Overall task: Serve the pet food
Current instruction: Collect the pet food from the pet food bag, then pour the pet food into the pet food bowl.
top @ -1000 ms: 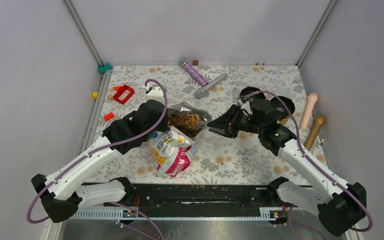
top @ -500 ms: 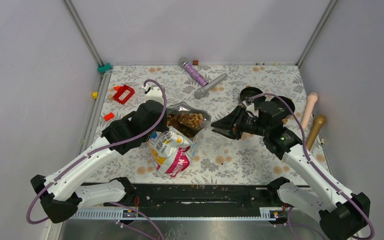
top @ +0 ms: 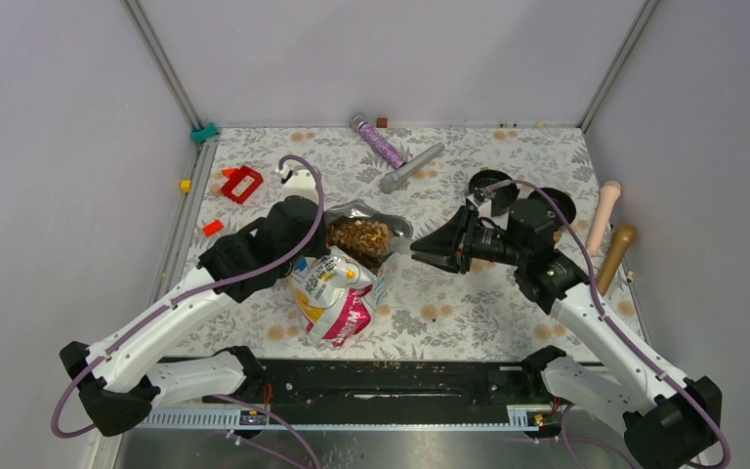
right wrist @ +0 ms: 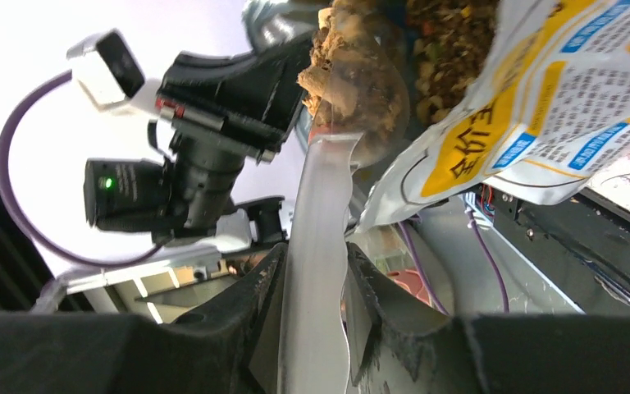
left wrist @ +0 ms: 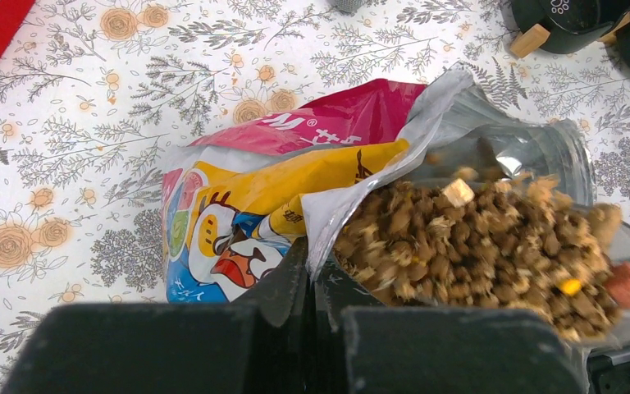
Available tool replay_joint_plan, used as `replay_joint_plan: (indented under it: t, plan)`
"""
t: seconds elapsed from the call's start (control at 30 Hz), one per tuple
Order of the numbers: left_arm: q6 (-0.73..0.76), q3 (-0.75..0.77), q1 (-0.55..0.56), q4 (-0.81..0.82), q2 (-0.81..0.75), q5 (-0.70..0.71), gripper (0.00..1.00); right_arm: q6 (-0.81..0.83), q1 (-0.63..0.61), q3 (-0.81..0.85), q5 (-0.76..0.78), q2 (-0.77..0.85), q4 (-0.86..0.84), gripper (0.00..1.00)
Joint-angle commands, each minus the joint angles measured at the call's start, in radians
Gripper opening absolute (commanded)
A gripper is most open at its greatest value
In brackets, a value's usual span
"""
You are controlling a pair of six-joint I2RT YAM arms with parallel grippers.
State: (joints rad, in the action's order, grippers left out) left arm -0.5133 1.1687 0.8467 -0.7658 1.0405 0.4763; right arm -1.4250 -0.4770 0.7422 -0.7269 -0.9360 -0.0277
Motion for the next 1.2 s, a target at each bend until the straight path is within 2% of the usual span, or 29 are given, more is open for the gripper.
replay_joint_plan:
  t: [0.0, 0.67, 1.17]
  plan:
    - [-0.028, 0.007, 0.013, 0.088, -0.017, -0.025, 0.0, 0.015, -0.003, 0.039, -0.096, 0.031, -0.147, 0.0]
    - [-0.058, 0.005, 0.013, 0.082, -0.044, 0.008, 0.0, -0.053, -0.003, -0.024, -0.079, 0.005, -0.271, 0.0]
    - [-0.14, 0.019, 0.011, 0.01, -0.064, 0.179, 0.0, -0.038, 0.0, -0.048, -0.044, 0.055, -0.264, 0.0]
